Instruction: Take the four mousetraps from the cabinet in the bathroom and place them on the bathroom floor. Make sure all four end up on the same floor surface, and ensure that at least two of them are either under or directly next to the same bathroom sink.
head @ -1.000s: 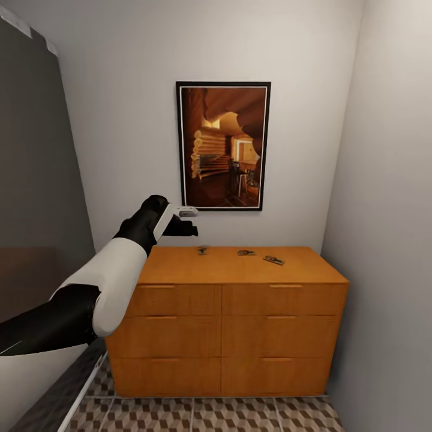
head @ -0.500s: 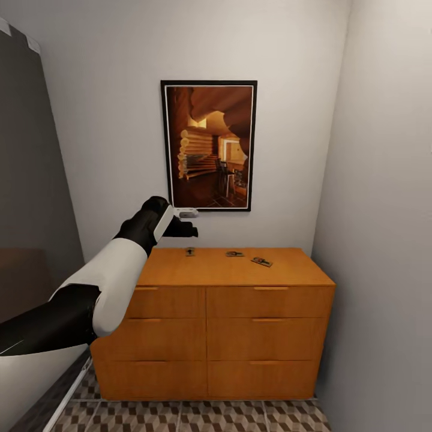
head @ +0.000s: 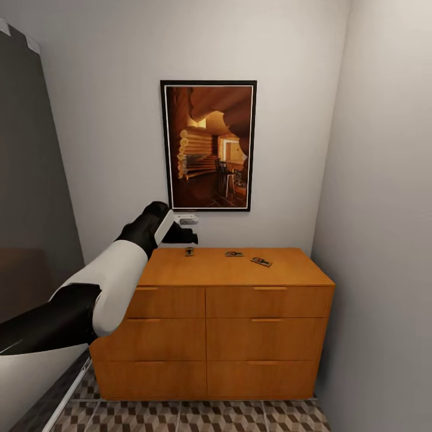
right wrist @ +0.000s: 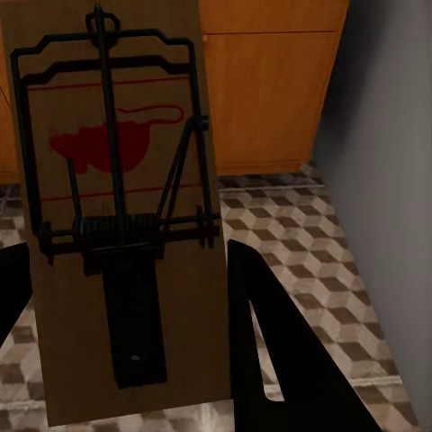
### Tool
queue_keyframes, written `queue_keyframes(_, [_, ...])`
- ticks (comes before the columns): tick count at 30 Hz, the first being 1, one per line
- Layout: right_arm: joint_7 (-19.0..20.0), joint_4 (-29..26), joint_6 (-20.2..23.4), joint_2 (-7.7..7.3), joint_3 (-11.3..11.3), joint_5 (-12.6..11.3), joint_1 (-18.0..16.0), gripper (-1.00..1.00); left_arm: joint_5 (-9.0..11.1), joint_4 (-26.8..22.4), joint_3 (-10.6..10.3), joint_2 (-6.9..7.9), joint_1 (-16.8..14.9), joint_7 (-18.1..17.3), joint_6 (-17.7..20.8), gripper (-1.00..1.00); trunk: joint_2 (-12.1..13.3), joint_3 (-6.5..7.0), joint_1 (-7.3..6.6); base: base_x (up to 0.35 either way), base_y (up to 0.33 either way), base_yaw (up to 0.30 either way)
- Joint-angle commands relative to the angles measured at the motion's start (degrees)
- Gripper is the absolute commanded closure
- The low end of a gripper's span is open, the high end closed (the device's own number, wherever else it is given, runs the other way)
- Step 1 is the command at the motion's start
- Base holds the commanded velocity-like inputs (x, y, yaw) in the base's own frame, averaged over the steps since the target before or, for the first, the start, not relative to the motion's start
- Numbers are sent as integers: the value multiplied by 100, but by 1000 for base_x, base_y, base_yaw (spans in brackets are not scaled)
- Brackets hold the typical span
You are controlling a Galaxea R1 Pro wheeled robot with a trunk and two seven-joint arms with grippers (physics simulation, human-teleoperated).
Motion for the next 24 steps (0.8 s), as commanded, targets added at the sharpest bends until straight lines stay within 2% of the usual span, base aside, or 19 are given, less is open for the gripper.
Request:
queue_keyframes(1, [66, -10, -4, -3, 18, -80, 2, 100, -2, -2, 43, -4, -3, 4, 25, -100, -4, -6, 0, 0, 0, 0])
queue_keyframes(7, [67, -8, -4, -3, 20, -78, 2, 100, -4, 12, 129, 14, -3, 6, 38, -100, -4, -6, 0, 0, 0, 0])
queue_keyframes(24, [66, -8, -4, -4, 24, -79, 2, 100, 4, 14, 144, 20, -3, -3, 49, -100, -4, -6, 0, 7, 0, 0])
